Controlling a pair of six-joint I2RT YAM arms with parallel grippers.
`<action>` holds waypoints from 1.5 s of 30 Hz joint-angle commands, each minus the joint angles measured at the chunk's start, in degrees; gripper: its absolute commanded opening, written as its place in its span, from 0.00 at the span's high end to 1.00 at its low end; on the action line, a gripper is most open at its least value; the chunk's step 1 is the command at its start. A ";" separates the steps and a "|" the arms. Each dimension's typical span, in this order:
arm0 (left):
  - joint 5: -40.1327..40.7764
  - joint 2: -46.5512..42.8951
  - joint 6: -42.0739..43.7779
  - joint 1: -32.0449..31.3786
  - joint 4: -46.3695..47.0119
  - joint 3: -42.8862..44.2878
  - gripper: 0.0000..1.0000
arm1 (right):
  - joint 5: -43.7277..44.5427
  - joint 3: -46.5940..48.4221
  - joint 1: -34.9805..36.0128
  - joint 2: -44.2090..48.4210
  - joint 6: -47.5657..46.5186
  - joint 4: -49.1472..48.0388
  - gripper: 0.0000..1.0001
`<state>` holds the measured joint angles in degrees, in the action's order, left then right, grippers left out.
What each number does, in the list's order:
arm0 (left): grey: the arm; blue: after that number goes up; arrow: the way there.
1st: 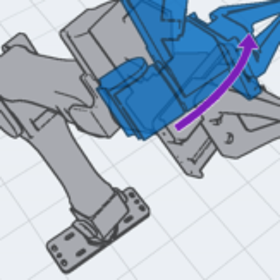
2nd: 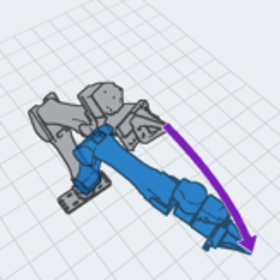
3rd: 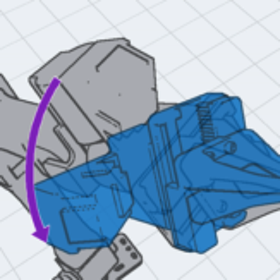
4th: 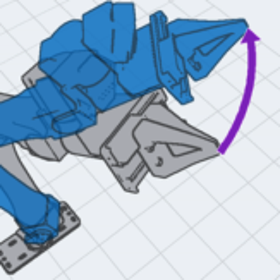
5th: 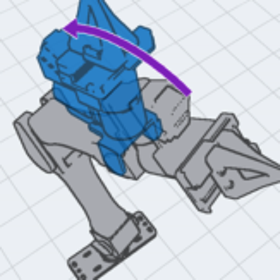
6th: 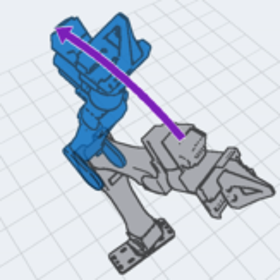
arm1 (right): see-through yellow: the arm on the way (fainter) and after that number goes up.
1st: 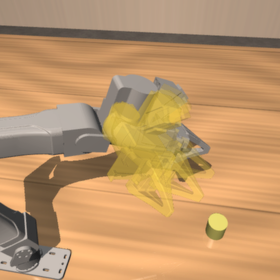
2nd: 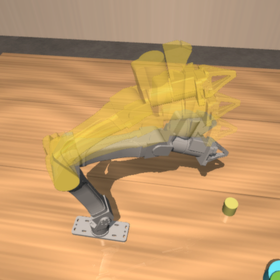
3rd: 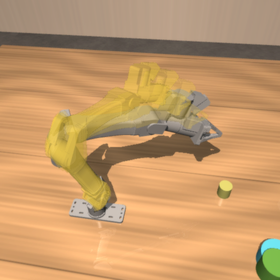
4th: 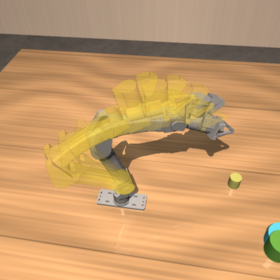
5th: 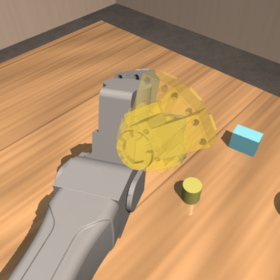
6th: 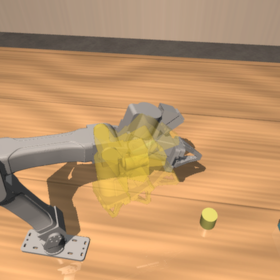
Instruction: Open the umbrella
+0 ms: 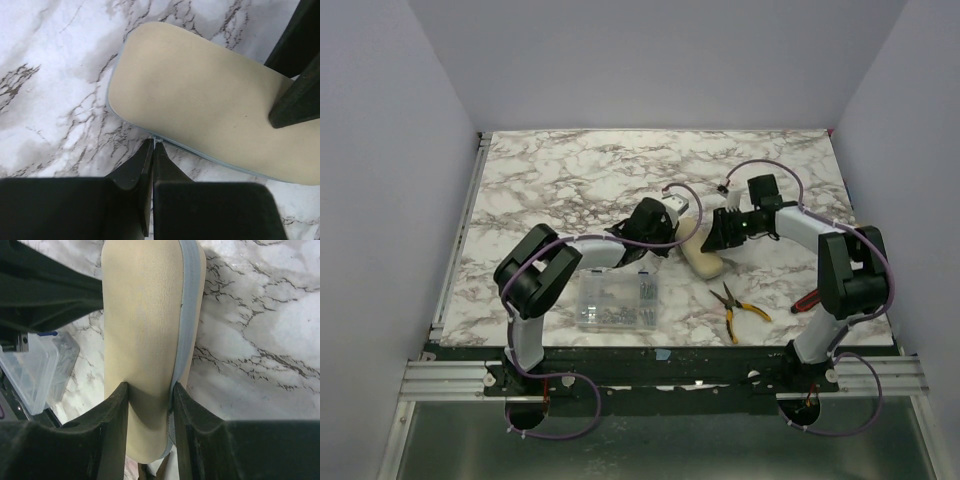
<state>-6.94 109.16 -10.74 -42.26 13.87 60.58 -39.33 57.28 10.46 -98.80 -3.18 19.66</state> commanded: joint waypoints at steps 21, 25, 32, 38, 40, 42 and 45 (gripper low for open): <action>-5.70 -1.99 -4.83 2.09 3.11 -1.52 1.00 | 5.97 15.45 0.41 -0.14 -14.91 10.10 0.23; -6.62 -1.83 -6.87 1.15 4.32 -1.78 1.00 | 4.53 7.59 0.43 6.43 -21.15 8.16 0.19; -7.42 -1.37 -9.19 0.16 4.72 -1.72 1.00 | 3.39 -3.51 0.60 13.88 -29.84 0.35 0.15; -7.22 -1.32 -9.43 -0.02 4.59 -1.45 1.00 | 6.45 -4.89 1.88 11.18 -35.22 -1.65 0.16; -6.97 -1.32 -9.10 -0.04 4.09 -1.30 1.00 | 7.59 -5.06 2.01 10.09 -37.43 -1.45 0.18; -6.64 -1.54 -8.58 -0.02 3.55 -1.36 1.00 | 8.57 -5.39 2.17 9.36 -40.29 -0.73 0.22; -5.81 -1.93 -7.41 0.13 2.48 -1.52 1.00 | 10.21 -7.08 2.18 9.37 -44.49 -0.74 0.34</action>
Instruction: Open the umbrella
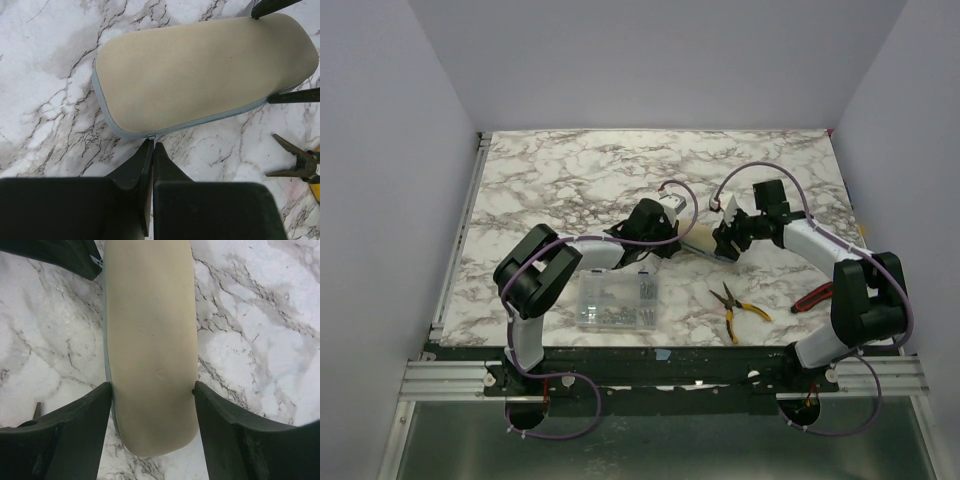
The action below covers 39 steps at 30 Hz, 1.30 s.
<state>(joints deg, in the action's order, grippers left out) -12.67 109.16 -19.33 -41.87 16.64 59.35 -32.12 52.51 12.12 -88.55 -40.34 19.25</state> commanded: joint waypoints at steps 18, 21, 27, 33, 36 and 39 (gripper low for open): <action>0.45 -5.94 6.44 4.46 -3.14 -4.55 1.00 | 8.51 -12.73 0.54 5.58 -20.72 -0.70 0.61; -0.96 -6.04 8.41 4.48 -1.99 -4.79 1.00 | 7.69 -13.95 0.47 6.71 -23.63 -2.33 0.61; -3.82 -5.67 10.63 2.90 0.42 -5.03 1.00 | 4.74 -5.21 0.62 1.17 -11.94 -8.93 0.40; -3.67 -4.81 9.13 0.75 1.55 -4.83 1.00 | 5.98 5.81 0.51 -2.00 2.89 -4.13 0.23; -3.43 -3.42 7.00 0.21 1.64 -3.28 1.00 | 2.94 10.06 0.26 -1.39 10.59 2.93 0.17; -2.93 -2.24 4.68 -0.33 1.66 -1.60 1.00 | 1.10 11.83 -0.59 -0.03 19.98 7.60 0.13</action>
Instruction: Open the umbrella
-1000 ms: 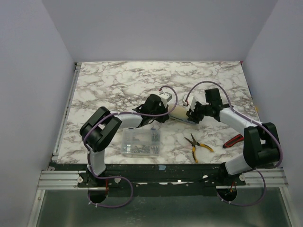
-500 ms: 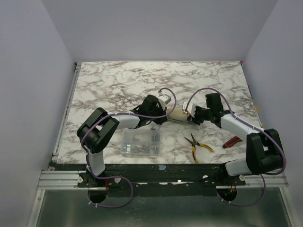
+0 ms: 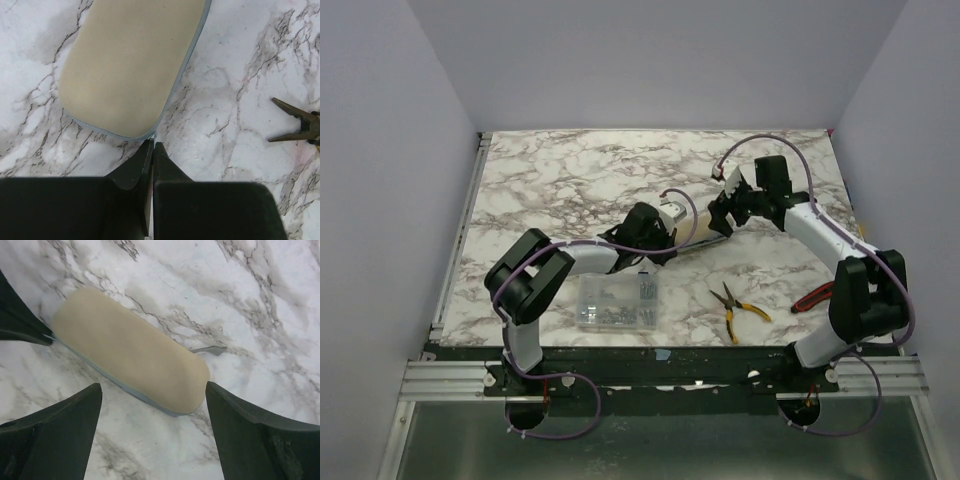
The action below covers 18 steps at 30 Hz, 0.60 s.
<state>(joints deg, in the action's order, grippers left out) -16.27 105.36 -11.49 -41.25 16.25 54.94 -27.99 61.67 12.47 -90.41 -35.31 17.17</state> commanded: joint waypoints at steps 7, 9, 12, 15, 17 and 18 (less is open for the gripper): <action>1.44 3.12 -4.96 -2.37 2.00 5.00 1.00 | 2.64 6.51 -4.40 -1.80 41.95 17.41 0.10; 1.60 3.42 -4.68 -2.85 1.77 5.44 1.00 | 1.07 7.58 -5.57 -5.04 46.49 19.75 0.11; 2.25 3.73 -4.80 -3.45 1.64 5.99 1.00 | -1.94 7.21 -5.92 -7.25 50.18 18.44 0.11; 3.06 3.88 -4.80 -3.83 1.68 6.18 1.00 | -4.49 4.63 -5.96 -7.74 55.77 12.95 0.11; 3.41 4.04 -4.69 -4.13 1.51 6.49 1.00 | -5.24 4.30 -5.95 -9.42 59.27 10.98 0.10; 3.57 4.06 -4.56 -4.30 1.57 6.55 1.00 | -5.44 4.17 -5.95 -10.32 61.29 10.32 0.09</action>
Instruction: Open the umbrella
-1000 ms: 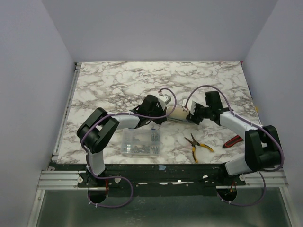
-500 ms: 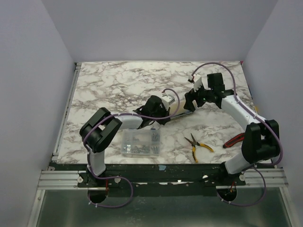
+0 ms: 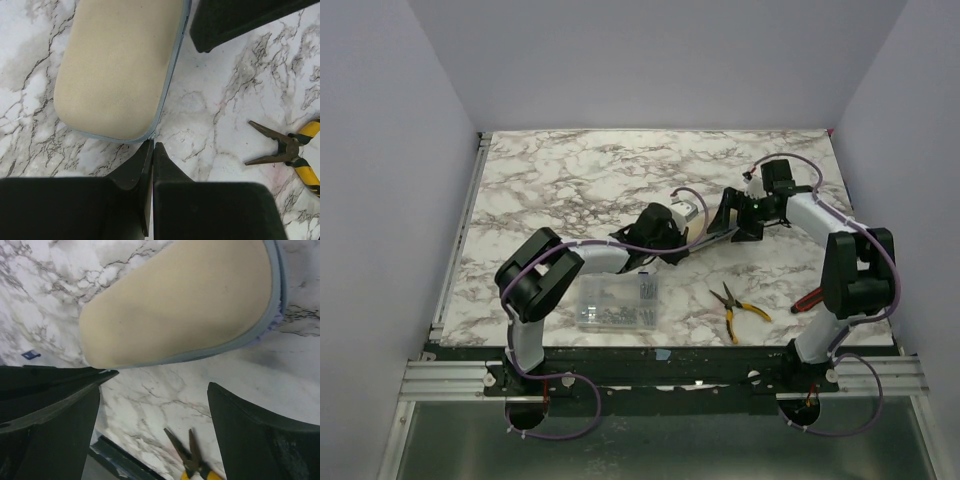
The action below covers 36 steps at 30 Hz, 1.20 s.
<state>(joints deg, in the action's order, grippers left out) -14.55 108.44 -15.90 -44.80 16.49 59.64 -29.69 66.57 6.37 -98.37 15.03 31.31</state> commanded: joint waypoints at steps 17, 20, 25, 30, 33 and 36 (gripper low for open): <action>2.77 1.65 2.87 -2.67 -0.88 2.20 1.00 | -1.04 -2.72 -0.44 -11.73 21.68 -11.33 0.40; 3.58 0.80 4.30 -2.54 -1.28 0.42 1.00 | -0.90 -3.30 -1.73 -12.02 21.01 -11.27 0.56; 3.55 -0.30 4.21 -1.24 -2.19 -2.01 1.00 | -0.19 -4.16 -3.98 -12.26 18.96 -11.02 0.85; 3.65 -1.47 4.47 -0.26 -2.34 -3.78 1.00 | 0.51 -4.24 -4.72 -12.11 16.55 -10.62 0.99; 3.82 -2.39 4.37 0.21 -2.54 -4.42 1.00 | 0.85 -4.08 -5.09 -12.02 15.02 -9.81 0.99; 3.81 -2.89 4.39 0.58 -2.76 -4.77 1.00 | 1.38 -3.99 -5.28 -11.64 13.32 -9.43 0.99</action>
<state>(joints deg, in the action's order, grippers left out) -10.96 108.66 -12.03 -45.12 18.11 57.06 -40.73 63.83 4.38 -107.70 33.89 21.08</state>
